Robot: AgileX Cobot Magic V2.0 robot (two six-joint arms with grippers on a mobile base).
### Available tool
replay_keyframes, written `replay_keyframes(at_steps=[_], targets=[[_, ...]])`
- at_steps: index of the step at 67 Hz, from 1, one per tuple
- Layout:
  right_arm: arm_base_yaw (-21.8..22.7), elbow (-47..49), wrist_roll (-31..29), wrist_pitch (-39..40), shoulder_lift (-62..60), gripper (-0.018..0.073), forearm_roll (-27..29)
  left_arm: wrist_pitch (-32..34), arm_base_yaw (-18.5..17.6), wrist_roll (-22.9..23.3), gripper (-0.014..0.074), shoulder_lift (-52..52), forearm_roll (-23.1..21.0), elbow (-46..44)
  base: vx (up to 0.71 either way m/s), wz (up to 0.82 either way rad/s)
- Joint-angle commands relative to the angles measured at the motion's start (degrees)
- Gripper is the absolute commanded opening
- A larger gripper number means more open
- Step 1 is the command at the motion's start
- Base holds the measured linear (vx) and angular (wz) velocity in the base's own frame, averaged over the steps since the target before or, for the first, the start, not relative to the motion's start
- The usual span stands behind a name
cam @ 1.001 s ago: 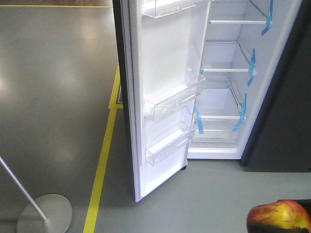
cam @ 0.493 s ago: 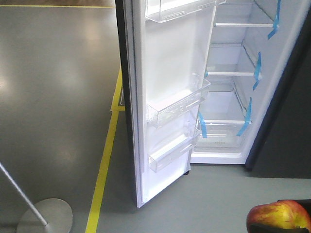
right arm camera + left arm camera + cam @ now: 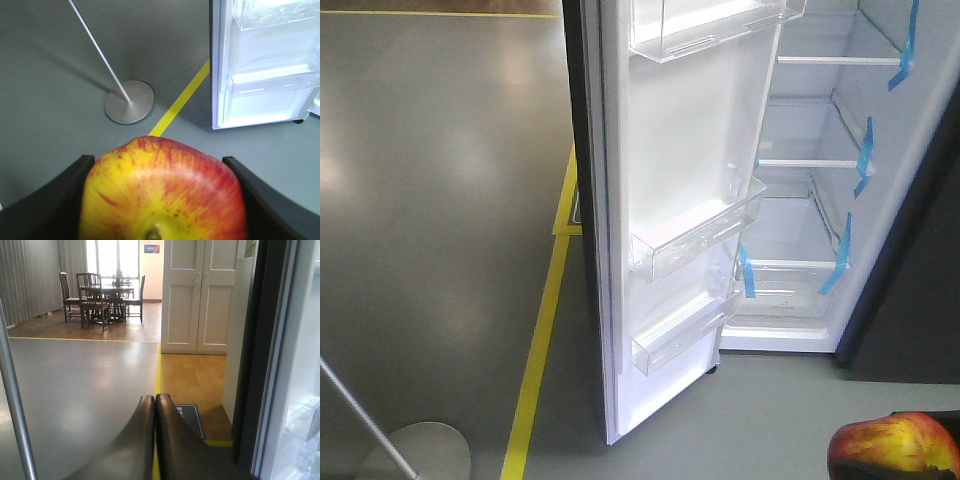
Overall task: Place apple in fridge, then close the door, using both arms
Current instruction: 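Drive closer to the refrigerator door bins, apple held in right gripper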
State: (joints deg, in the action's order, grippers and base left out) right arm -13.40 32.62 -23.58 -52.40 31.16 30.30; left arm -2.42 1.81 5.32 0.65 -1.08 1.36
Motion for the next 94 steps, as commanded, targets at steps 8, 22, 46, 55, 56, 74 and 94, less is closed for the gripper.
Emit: replay_keyframes(at_steps=[8,22,46,55,56,74,94], targets=[[0.05,1.6,-0.28,3.1,0.23,0.0086,1.73,4.18,0.03,0.38,-0.0006,0.26,-0.23,-0.97,0.1,0.01],[0.05,1.6,-0.28,3.1,0.23,0.0086,1.73,4.18,0.03,0.38,-0.0006,0.26,-0.23,-0.97,0.11,-0.01],[0.05,1.6,-0.28,3.1,0.23,0.0086,1.73,4.18,0.03,0.38,-0.0006,0.26,-0.23,-0.97,0.1,-0.04],[0.05,1.6,-0.28,3.1,0.23,0.0086,1.73,4.18,0.03,0.38,-0.0006,0.26,-0.23,-0.97,0.1,-0.02],[0.05,1.6,-0.28,3.1,0.23,0.0086,1.73,4.18,0.03,0.38,-0.0006,0.26,-0.23,-0.97,0.09,-0.02],[0.05,1.6,-0.28,3.1,0.23,0.0086,1.73,4.18,0.03,0.38,-0.0006,0.26,-0.23,-0.97,0.09,-0.02],[0.05,1.6,-0.28,3.1,0.23,0.0086,1.73,4.18,0.03,0.38,-0.0006,0.26,-0.23,-0.97,0.08,-0.03]])
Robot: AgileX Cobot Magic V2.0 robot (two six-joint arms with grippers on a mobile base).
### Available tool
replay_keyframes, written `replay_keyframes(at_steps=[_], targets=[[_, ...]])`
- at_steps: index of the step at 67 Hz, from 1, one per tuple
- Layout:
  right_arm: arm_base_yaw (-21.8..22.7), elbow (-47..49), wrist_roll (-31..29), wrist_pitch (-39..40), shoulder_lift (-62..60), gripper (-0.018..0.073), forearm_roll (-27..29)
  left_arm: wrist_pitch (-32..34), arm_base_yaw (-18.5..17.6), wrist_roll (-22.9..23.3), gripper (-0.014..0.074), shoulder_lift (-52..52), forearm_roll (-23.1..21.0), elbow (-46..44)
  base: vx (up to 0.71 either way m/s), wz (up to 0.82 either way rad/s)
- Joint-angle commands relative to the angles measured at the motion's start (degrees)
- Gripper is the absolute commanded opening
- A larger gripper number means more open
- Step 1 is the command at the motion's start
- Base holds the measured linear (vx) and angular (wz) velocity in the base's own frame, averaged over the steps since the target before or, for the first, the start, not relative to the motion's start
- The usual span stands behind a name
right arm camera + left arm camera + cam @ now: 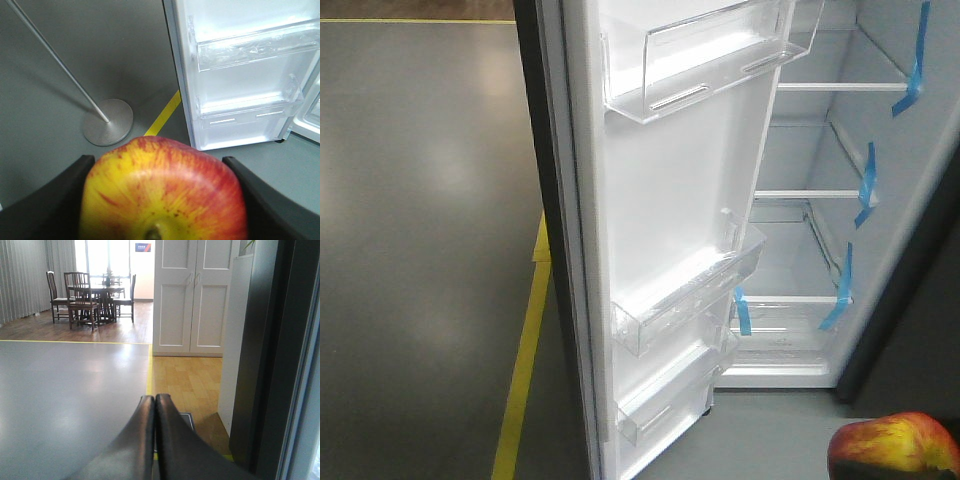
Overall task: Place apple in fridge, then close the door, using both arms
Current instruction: 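Drive closer to the refrigerator door bins, apple held in right gripper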
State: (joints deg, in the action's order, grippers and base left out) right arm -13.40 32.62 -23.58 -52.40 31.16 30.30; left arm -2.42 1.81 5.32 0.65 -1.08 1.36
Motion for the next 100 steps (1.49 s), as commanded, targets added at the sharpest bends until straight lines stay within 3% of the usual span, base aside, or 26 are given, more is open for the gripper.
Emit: replay_keyframes(at_steps=[1,100], targets=[[0.05,1.6,-0.28,3.1,0.23,0.0086,1.73,4.18,0.03,0.38,-0.0006,0.26,-0.23,-0.97,0.07,-0.03],[0.05,1.6,-0.28,3.1,0.23,0.0086,1.73,4.18,0.03,0.38,-0.0006,0.26,-0.23,-0.97,0.06,-0.03]])
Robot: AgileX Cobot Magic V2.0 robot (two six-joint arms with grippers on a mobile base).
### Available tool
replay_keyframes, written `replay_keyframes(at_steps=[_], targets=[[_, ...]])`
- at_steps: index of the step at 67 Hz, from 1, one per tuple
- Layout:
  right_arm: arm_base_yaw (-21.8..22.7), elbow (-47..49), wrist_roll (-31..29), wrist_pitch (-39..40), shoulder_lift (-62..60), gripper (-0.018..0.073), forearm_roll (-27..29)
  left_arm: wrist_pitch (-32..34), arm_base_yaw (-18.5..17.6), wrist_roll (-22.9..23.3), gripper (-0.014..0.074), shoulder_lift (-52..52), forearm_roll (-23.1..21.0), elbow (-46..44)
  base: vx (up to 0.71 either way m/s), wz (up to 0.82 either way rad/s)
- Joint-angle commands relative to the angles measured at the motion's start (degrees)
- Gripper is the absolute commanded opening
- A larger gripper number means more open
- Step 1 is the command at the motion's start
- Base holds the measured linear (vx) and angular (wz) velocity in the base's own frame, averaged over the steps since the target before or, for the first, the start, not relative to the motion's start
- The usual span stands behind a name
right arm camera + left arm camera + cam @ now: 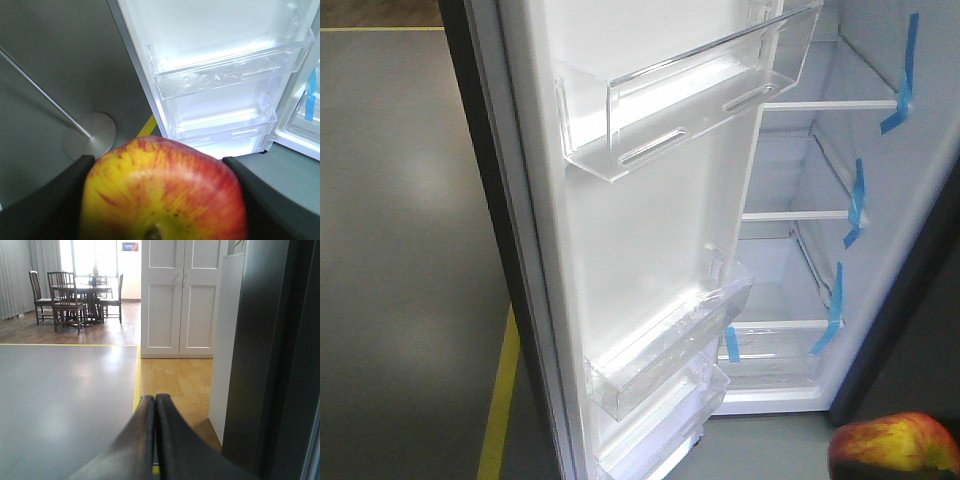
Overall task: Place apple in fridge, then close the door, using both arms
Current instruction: 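Drive closer to the refrigerator door bins, apple held in right gripper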
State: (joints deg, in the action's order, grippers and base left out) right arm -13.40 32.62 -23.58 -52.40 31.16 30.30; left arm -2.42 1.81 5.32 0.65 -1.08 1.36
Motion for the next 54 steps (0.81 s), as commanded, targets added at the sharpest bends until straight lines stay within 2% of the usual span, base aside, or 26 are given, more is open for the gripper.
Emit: replay_keyframes(at_steps=[1,54], targets=[[0.05,1.6,-0.28,3.1,0.23,0.0086,1.73,4.18,0.03,0.38,-0.0006,0.26,-0.23,-0.97,0.06,0.01],[0.05,1.6,-0.28,3.1,0.23,0.0086,1.73,4.18,0.03,0.38,-0.0006,0.26,-0.23,-0.97,0.03,0.0]])
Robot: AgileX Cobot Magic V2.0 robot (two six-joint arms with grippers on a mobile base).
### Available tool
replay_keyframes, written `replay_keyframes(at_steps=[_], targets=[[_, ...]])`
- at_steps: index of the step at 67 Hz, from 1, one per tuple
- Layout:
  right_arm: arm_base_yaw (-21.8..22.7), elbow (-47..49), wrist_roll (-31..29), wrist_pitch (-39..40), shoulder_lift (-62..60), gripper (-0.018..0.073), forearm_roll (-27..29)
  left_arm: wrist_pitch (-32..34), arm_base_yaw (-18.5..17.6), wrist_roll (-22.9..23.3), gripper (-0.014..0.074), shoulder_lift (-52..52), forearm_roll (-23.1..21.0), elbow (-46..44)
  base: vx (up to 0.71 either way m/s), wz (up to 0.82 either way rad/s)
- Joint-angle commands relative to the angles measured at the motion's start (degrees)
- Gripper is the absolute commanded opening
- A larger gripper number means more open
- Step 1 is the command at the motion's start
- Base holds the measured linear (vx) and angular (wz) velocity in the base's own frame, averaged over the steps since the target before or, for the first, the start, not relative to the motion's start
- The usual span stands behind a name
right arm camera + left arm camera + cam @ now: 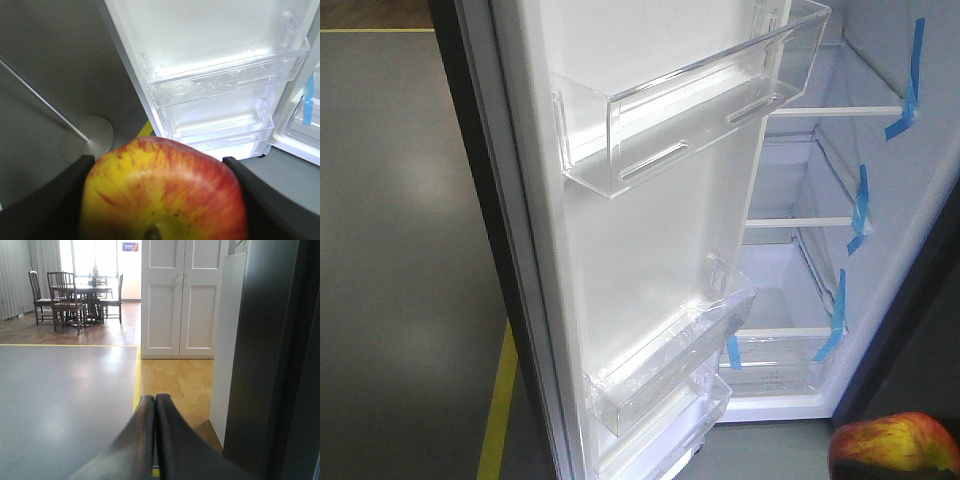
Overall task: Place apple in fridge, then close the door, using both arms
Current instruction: 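Drive closer to the refrigerator door bins, apple held in right gripper, then raise the right gripper with the apple above the upper door bin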
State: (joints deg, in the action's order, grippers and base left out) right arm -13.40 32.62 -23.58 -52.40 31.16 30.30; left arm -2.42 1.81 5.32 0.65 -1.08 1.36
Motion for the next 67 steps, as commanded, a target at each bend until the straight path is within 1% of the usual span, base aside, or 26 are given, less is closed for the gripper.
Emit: replay_keyframes(at_steps=[1,37,44,48,53,67], targets=[[0.05,1.6,-0.28,3.1,0.23,0.0086,1.73,4.18,0.03,0.38,-0.0006,0.26,-0.23,-0.97,0.0,0.0],[0.05,1.6,-0.28,3.23,0.23,0.0086,2.16,4.18,0.03,0.38,-0.0006,0.26,-0.23,-0.97,0.0,0.0],[0.05,1.99,-0.42,6.2,0.28,0.0086,1.73,4.18,0.03,0.38,-0.0006,0.26,-0.23,-0.97,0.0,0.0],[0.18,3.88,-0.31,7.94,1.26,0.0088,1.08,4.18,0.03,0.38,-0.0006,0.26,-0.23,-0.97,0.0,0.0],[0.18,7.32,-0.31,8.25,3.41,0.0088,0.05,4.18,0.03,0.38,-0.0006,0.26,-0.23,-0.97,0.0,0.0],[0.18,21.23,-0.59,8.27,13.7,0.0094,-1.8,4.18,0.03,0.38,-0.0006,0.26,-0.23,-0.97,0.0,0.0]])
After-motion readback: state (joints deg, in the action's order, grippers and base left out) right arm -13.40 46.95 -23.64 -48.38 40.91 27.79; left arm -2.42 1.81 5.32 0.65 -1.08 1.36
